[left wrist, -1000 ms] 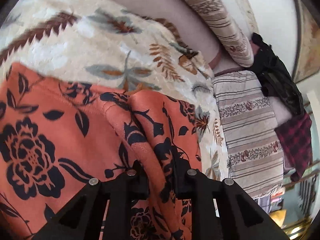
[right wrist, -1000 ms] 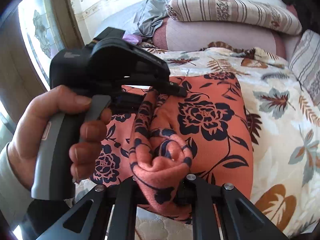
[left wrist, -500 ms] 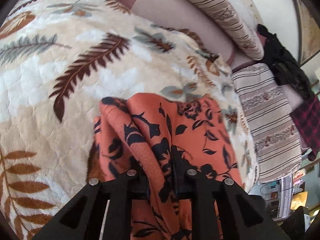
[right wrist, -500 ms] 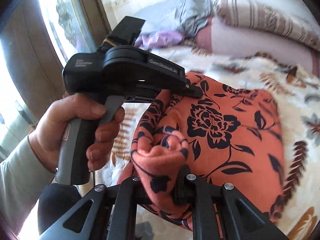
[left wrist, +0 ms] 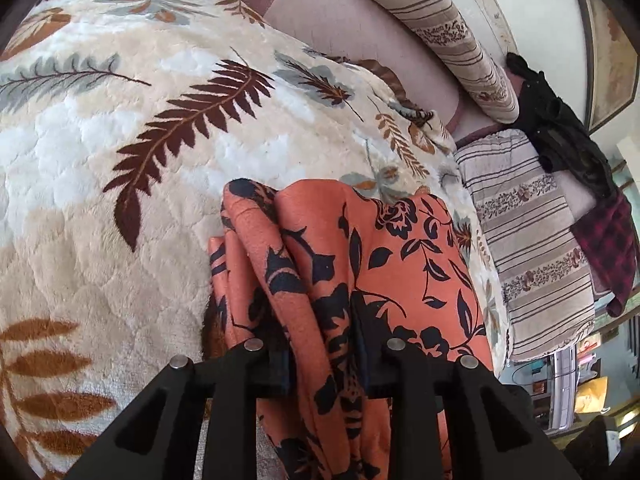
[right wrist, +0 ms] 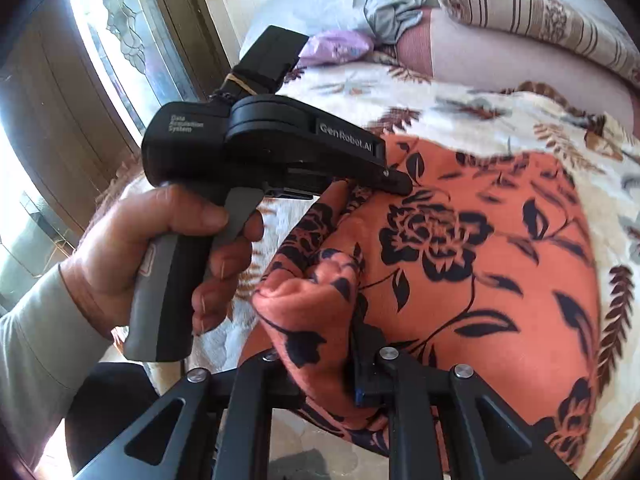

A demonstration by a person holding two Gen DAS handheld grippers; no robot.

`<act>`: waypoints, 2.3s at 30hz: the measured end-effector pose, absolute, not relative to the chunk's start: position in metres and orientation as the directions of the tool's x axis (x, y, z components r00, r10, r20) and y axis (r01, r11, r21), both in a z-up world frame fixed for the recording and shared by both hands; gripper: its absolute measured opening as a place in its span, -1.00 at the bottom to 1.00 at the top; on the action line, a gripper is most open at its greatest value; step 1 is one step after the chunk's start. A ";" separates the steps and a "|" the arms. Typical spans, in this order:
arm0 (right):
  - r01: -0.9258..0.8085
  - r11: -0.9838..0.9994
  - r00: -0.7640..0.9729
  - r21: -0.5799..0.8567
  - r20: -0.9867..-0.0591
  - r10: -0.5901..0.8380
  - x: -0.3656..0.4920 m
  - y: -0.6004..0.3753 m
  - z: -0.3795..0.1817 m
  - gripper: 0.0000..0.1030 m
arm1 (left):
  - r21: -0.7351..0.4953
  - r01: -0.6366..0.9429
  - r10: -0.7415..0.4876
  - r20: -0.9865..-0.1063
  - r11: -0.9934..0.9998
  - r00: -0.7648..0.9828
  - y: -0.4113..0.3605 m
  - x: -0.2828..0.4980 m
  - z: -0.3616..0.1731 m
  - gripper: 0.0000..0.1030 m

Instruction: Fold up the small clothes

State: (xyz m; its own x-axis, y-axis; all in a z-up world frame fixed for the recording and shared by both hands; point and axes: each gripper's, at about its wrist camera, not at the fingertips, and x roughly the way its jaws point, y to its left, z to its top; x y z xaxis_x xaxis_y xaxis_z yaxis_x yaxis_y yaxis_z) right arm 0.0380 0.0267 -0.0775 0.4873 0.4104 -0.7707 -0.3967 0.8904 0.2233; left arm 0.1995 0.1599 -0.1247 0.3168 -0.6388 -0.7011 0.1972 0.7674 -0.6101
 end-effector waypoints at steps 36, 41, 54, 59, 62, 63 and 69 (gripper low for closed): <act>-0.104 0.861 0.602 0.498 -0.657 0.454 -0.018 -0.190 -0.066 0.46 | -0.249 -0.132 -0.134 -0.815 0.959 0.563 0.146 0.037 -0.100 0.47; -0.050 0.883 0.558 0.466 -0.720 0.412 -0.021 -0.193 -0.092 0.46 | -0.259 -0.143 -0.132 -0.804 0.955 0.579 0.150 0.035 -0.105 0.59; -0.001 0.875 0.536 0.485 -0.738 0.410 0.008 -0.188 -0.091 0.46 | -0.284 -0.151 -0.154 -0.813 0.947 0.561 0.153 0.036 -0.109 0.61; 0.006 0.854 0.525 0.521 -0.728 0.440 0.024 -0.184 -0.089 0.47 | -0.284 -0.152 -0.154 -0.813 0.947 0.561 0.153 0.036 -0.109 0.61; 0.035 0.833 0.506 0.552 -0.728 0.462 0.033 -0.186 -0.095 0.47 | -0.283 -0.152 -0.153 -0.813 0.947 0.561 0.153 0.036 -0.108 0.61; 0.044 0.825 0.499 0.564 -0.728 0.471 0.035 -0.187 -0.097 0.47 | -0.283 -0.152 -0.153 -0.813 0.947 0.561 0.153 0.036 -0.108 0.61; 0.073 0.793 0.470 0.605 -0.722 0.507 0.049 -0.187 -0.105 0.47 | -0.294 -0.161 -0.133 -0.770 0.942 0.624 0.157 0.026 -0.092 0.60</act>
State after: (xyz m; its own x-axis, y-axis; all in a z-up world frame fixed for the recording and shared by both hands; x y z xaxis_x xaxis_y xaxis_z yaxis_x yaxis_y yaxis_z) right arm 0.0489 -0.1869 -0.1052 0.4700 0.5074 -0.7222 0.0734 0.7930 0.6048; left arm 0.0262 0.1566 -0.0918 0.6244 -0.1333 -0.7696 -0.1614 0.9420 -0.2942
